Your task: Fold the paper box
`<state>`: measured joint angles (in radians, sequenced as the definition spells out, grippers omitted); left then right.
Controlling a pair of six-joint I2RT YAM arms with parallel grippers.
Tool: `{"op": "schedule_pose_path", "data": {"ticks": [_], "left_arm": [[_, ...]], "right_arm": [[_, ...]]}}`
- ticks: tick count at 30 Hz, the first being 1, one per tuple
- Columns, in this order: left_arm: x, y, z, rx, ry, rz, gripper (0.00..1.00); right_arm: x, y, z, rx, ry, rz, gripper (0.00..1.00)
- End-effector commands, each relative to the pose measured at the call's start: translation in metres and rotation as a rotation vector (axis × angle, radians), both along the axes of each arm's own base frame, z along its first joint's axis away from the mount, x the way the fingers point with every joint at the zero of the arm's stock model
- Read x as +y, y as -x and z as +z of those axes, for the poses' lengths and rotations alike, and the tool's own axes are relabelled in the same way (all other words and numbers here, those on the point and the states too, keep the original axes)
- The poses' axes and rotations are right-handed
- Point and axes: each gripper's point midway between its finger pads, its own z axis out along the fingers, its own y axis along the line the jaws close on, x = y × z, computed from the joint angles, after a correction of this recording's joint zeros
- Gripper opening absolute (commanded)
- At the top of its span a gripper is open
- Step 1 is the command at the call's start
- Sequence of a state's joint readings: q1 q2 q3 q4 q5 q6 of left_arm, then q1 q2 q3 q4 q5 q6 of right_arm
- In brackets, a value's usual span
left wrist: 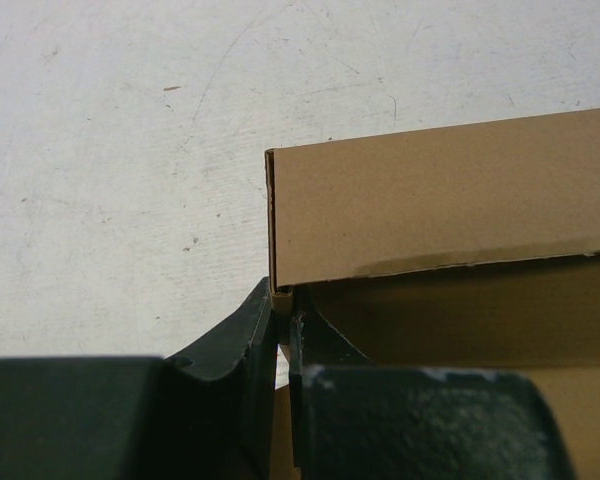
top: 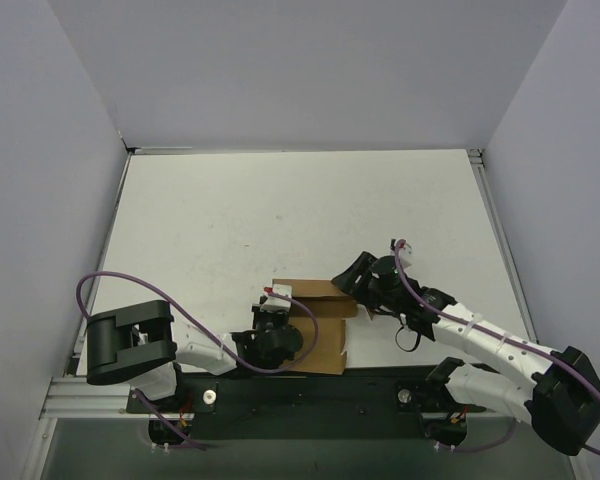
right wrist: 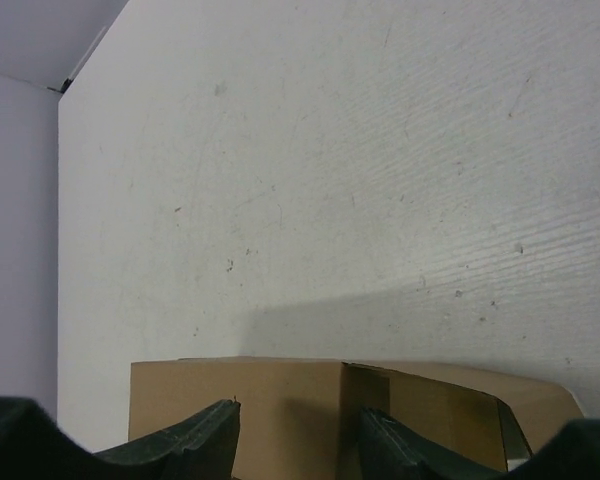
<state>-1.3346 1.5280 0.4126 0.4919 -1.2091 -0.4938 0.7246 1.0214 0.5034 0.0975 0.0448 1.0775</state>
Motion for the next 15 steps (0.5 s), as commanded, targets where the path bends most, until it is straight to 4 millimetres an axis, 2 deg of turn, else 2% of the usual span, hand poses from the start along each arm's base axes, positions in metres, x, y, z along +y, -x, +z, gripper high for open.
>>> {"op": "schedule_pose_path", "data": {"ticks": [1,5,15], "left_arm": [[-0.0018,0.0007,0.0022,-0.001,-0.029,0.002,0.0],[-0.003,0.0009,0.0033,-0.002,-0.026,0.0,0.0],[-0.0046,0.0027,0.0046,-0.005,-0.026,-0.004,0.0]], "right_arm": [[0.0147,0.0037,0.0055,0.021,-0.101,0.045,0.49],[0.0114,0.006,-0.0024,0.038,-0.111,0.024,0.48],[0.0201,0.0034,0.0012,0.043,-0.213,0.012,0.45]]}}
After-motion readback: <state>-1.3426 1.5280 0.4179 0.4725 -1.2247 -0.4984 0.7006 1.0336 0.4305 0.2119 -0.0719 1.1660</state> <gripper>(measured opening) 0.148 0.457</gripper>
